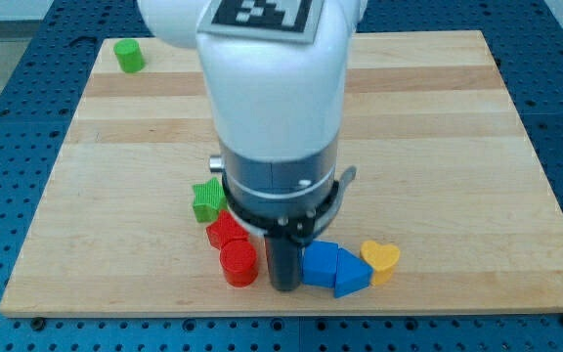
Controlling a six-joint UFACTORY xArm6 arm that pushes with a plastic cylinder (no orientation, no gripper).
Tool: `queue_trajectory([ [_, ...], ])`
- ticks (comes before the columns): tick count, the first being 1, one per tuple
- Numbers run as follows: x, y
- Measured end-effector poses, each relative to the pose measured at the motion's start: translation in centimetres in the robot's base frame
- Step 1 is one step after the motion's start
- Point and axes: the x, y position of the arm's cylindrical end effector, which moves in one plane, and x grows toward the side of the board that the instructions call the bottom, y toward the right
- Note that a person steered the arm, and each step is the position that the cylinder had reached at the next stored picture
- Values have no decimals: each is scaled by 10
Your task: Move the red circle towards top left
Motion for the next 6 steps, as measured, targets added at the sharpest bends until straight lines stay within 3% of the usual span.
queue_trajectory([
  [1, -22, -52],
  [2, -12, -70],
  [4, 28, -3],
  [6, 7, -112],
])
